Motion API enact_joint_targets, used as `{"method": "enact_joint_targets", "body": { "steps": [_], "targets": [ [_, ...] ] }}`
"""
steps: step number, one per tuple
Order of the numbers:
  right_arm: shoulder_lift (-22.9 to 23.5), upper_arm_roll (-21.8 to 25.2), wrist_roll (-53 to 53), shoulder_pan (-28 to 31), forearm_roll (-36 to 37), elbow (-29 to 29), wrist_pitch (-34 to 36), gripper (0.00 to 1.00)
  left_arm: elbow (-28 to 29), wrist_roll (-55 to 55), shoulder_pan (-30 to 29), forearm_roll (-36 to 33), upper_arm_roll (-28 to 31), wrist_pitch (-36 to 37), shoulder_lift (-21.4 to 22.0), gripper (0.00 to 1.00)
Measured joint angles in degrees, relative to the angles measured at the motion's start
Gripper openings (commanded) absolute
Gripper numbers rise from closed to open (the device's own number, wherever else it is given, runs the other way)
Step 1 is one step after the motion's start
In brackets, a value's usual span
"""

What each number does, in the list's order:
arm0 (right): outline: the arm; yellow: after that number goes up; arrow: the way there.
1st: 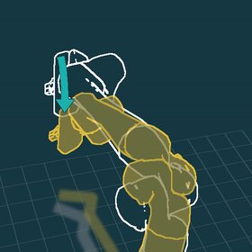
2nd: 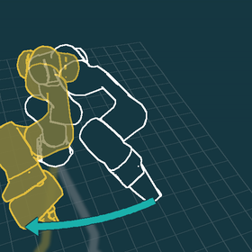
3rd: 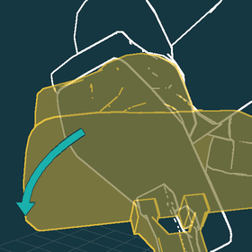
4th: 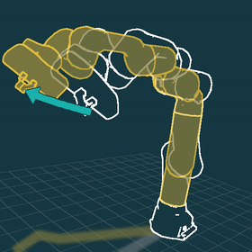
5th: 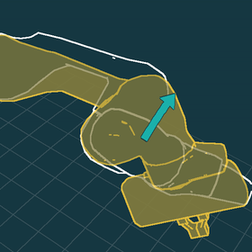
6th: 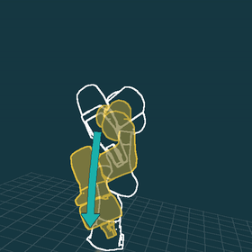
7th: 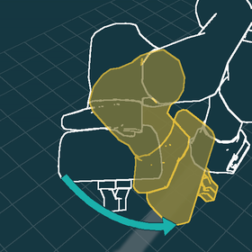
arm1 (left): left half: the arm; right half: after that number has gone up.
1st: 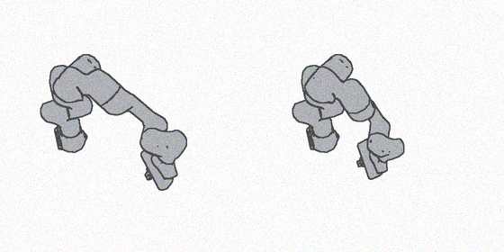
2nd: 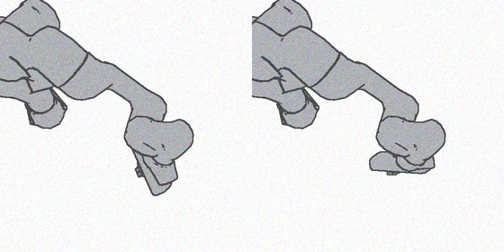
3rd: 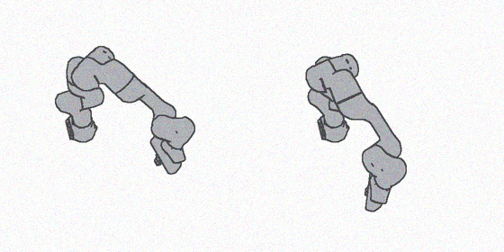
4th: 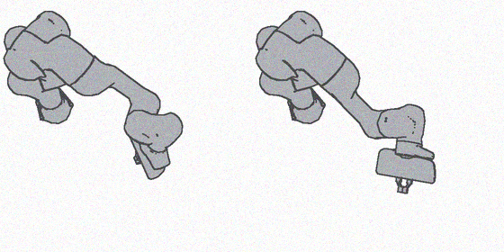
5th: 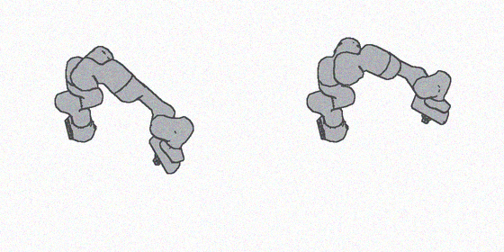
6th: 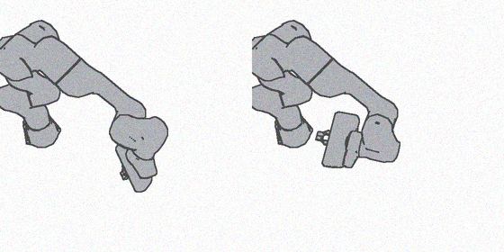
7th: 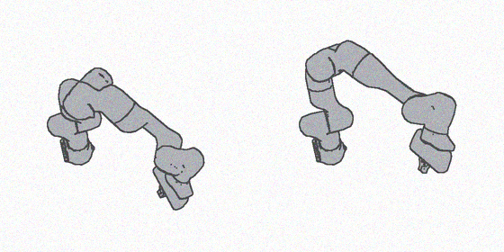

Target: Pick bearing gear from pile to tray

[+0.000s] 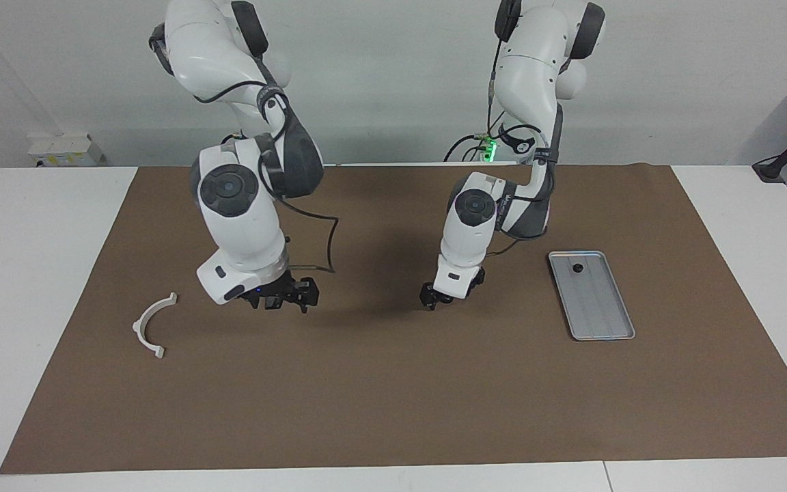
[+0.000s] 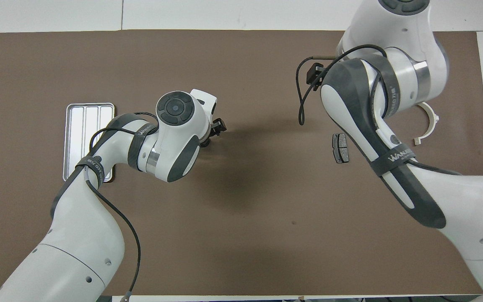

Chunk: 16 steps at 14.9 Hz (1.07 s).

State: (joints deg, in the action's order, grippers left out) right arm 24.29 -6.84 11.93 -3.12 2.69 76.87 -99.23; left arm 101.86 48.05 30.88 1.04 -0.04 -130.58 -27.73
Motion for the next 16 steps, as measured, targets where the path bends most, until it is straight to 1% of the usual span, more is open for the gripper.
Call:
{"method": "enact_joint_targets", "body": {
  "steps": [1, 2, 3, 5, 8, 9, 11, 13, 16],
  "targets": [
    [-2.4, 1.3, -1.8, 0.2, -0.4, 2.1, 0.0, 1.0, 0.0, 0.0, 0.0, 0.0, 0.1, 0.0, 0.3, 0.4],
    [-5.0, 2.1, -2.8, 0.4, -0.5, 4.3, 0.0, 1.0, 0.2, 0.0, 0.0, 0.0, 0.1, 0.0, 0.4, 0.26],
    [-7.6, 2.8, -3.2, 0.5, -0.5, 6.4, 0.1, 1.0, 0.3, 0.0, 0.0, -0.1, 0.2, 0.2, 0.5, 0.16],
    [-12.9, 3.6, -3.4, 0.6, -0.5, 9.8, 1.4, 1.0, 0.1, 0.0, -0.1, -0.1, 0.6, 2.2, 1.0, 0.04],
    [-19.9, 4.0, -6.5, 0.6, -0.5, 12.1, 5.8, 1.0, -2.2, -0.6, -1.0, -0.5, 2.6, 6.4, 1.3, 0.04],
    [-21.6, 4.3, -7.9, 0.6, -0.5, 12.4, 6.7, 1.0, -2.8, -2.4, -2.2, -0.7, 3.3, 7.0, 1.8, 0.04],
    [-24.4, 4.8, -9.8, 0.5, -0.5, 12.9, 7.9, 1.0, -3.3, -10.1, -7.4, -0.9, 4.0, 8.8, 3.3, 0.05],
    [-26.3, 5.6, -10.6, 0.2, -0.5, 13.2, 8.7, 1.0, -3.3, -22.2, -14.6, -1.0, 4.1, 10.7, 4.6, 0.05],
    [-27.1, 6.9, -11.7, -0.3, -0.5, 13.4, 9.0, 1.0, -3.1, -38.0, -23.5, -0.9, 4.1, 11.1, 4.8, 0.05]
  ]
}}
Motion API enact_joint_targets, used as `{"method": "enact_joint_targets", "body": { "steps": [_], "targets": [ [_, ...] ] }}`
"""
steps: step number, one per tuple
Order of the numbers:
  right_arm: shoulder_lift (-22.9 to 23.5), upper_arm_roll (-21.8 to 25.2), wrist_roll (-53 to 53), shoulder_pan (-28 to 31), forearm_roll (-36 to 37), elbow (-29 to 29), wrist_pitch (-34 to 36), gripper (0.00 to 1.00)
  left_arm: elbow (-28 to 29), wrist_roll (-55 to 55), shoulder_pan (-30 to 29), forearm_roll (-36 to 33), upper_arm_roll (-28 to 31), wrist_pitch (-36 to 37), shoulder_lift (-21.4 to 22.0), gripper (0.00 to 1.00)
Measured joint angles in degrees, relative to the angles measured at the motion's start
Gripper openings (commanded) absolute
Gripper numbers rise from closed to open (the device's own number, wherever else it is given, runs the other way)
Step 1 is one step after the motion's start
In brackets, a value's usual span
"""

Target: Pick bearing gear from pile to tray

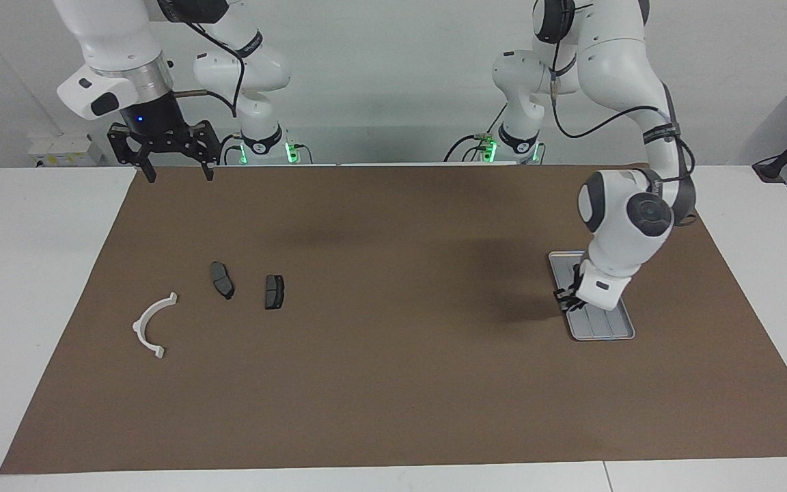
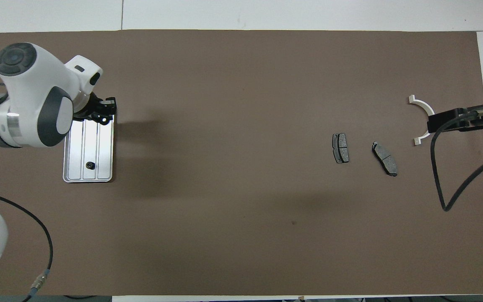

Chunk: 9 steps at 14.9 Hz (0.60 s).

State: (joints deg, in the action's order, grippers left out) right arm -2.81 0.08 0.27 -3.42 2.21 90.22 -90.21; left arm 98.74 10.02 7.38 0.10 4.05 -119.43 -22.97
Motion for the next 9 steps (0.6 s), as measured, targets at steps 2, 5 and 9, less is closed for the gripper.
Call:
{"method": "enact_joint_targets", "body": {
  "steps": [2, 5, 9],
  "targets": [
    [0.0, 0.2, -0.3, 0.0, 0.0, 0.3, 0.2, 1.0, 0.5, -5.5, -3.1, 0.0, -0.1, -0.3, 0.0, 0.05],
    [0.0, 0.3, 0.2, 0.0, -0.9, 0.7, 1.4, 1.0, 3.0, -7.7, -4.2, 0.0, -0.1, -3.3, 0.0, 0.05],
    [0.1, 0.4, 2.6, 0.0, -3.2, 0.9, 2.4, 1.0, 6.4, -7.7, -4.2, 2.2, -0.4, -7.6, 0.0, 0.07]
  ]
}}
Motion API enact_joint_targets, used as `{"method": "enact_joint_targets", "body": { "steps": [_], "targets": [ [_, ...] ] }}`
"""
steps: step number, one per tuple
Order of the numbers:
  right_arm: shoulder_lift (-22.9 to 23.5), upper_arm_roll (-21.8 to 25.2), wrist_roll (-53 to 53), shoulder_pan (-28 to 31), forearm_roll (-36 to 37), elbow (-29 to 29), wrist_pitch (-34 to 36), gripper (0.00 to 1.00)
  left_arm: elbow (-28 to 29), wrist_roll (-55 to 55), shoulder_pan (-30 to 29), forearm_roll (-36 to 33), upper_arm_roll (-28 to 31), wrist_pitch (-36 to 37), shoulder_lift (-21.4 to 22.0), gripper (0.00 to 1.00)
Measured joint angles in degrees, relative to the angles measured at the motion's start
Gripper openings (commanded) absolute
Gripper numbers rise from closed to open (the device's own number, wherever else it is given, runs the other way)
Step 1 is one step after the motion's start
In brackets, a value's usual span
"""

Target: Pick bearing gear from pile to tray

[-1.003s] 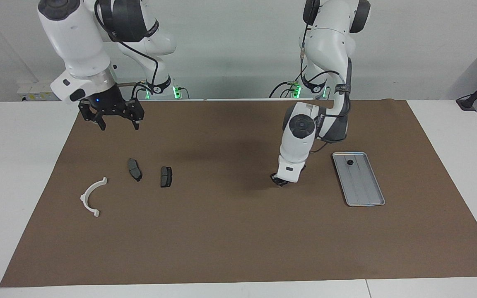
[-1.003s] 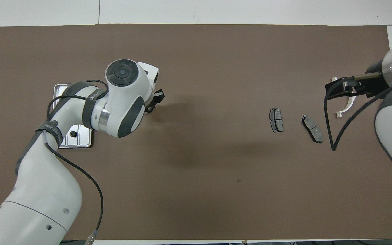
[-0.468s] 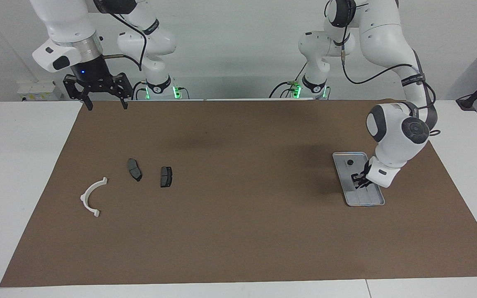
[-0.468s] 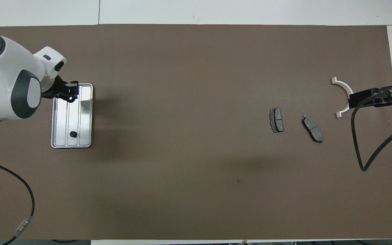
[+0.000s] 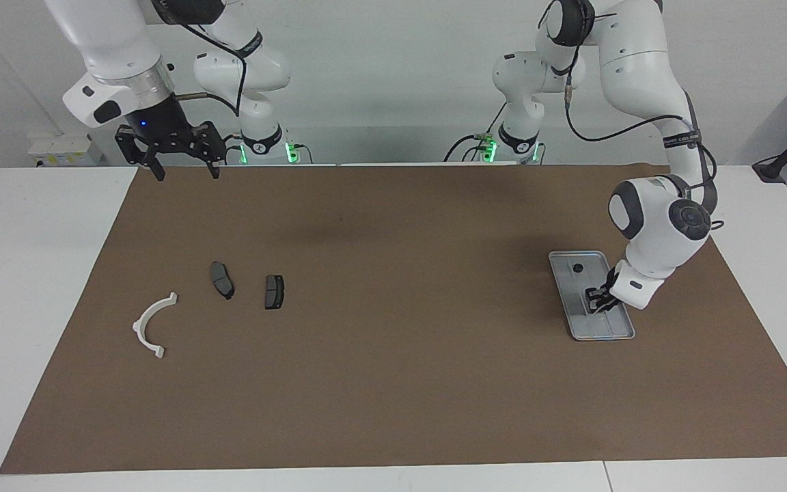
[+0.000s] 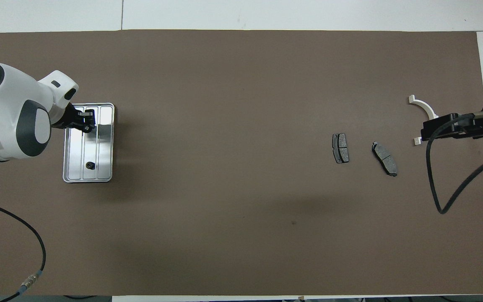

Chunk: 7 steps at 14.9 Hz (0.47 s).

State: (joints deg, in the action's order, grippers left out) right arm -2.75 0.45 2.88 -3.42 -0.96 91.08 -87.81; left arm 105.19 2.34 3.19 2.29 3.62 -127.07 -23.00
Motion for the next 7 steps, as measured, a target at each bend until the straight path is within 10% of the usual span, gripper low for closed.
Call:
{"method": "enact_joint_targets", "body": {
  "steps": [5, 6, 7],
  "targets": [
    [0.0, 0.0, 0.1, 0.0, 0.0, 0.1, 0.0, 1.0, 0.9, 0.0, 0.0, 0.3, -0.2, -1.3, 0.0, 0.19],
    [0.0, 0.0, 0.1, 0.0, 0.0, 0.1, 0.0, 1.0, 1.3, 0.0, 0.0, 0.3, -0.2, -1.8, 0.1, 0.43],
    [0.0, 0.0, 0.1, 0.0, 0.0, 0.0, 0.0, 1.0, 1.8, 0.0, 0.0, 0.3, -0.2, -2.2, 0.1, 0.91]
  ]
}}
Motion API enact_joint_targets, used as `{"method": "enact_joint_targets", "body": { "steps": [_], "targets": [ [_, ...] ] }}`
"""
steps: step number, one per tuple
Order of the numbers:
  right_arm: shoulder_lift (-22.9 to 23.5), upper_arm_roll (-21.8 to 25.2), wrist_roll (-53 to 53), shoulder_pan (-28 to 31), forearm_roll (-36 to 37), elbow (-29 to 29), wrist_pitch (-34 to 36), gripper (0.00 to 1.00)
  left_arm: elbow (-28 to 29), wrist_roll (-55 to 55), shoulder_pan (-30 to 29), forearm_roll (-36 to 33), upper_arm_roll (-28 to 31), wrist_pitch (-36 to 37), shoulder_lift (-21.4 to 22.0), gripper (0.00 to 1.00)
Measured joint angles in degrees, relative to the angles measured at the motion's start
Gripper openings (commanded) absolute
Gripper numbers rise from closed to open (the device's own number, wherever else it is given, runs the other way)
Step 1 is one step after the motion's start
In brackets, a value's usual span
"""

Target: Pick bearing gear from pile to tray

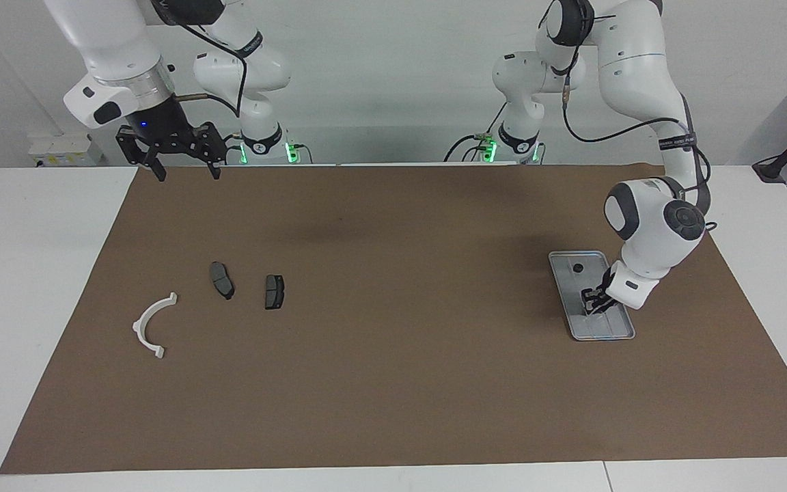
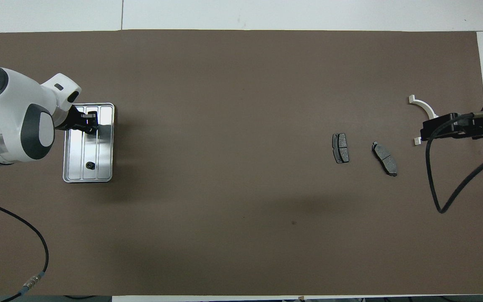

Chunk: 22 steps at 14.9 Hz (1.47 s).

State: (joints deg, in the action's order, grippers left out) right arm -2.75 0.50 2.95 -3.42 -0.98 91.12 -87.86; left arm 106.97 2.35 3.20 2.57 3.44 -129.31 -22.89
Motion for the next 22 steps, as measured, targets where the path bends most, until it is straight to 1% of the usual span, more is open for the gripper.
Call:
{"method": "enact_joint_targets", "body": {
  "steps": [1, 3, 5, 7, 11, 14, 17, 22],
  "targets": [
    [0.0, 0.0, 0.0, 0.0, 0.0, 0.0, -0.2, 1.0, 0.3, 0.0, 0.0, 0.0, 0.0, -0.3, 0.0, 1.0],
    [-0.1, 0.0, 0.0, 0.0, 0.0, -0.1, -0.7, 1.0, 0.3, 0.0, 0.0, 0.0, -0.1, -0.2, 0.3, 1.0],
    [-0.4, 0.0, 0.0, 0.0, 0.4, -0.1, -0.9, 1.0, -0.4, 0.1, 0.0, 0.1, 0.0, 1.7, 2.0, 1.0],
    [-0.5, 0.1, 0.0, 0.0, 0.8, -0.1, -0.9, 1.0, -1.4, 0.1, -0.1, 0.1, 0.3, 7.0, 6.2, 1.0],
    [-0.5, 0.1, 0.0, 0.0, 0.9, 0.0, -0.9, 1.0, -1.9, 0.1, -1.0, 0.1, 0.4, 19.2, 16.6, 1.0],
    [-0.5, 0.1, 0.0, 0.0, 0.9, -0.1, -0.9, 1.0, -1.8, 0.1, -1.0, 0.1, -0.1, 25.0, 21.4, 1.0],
    [-0.5, 0.2, 0.0, 0.0, 1.0, -0.1, -0.9, 1.0, -0.9, 0.1, -1.0, 0.1, -0.2, 27.2, 23.8, 1.0],
    [-0.5, 0.3, 0.0, 0.1, 1.0, -0.1, -0.9, 1.0, -0.4, 0.0, -1.0, 0.1, -0.2, 27.3, 24.1, 1.0]
  ]
}}
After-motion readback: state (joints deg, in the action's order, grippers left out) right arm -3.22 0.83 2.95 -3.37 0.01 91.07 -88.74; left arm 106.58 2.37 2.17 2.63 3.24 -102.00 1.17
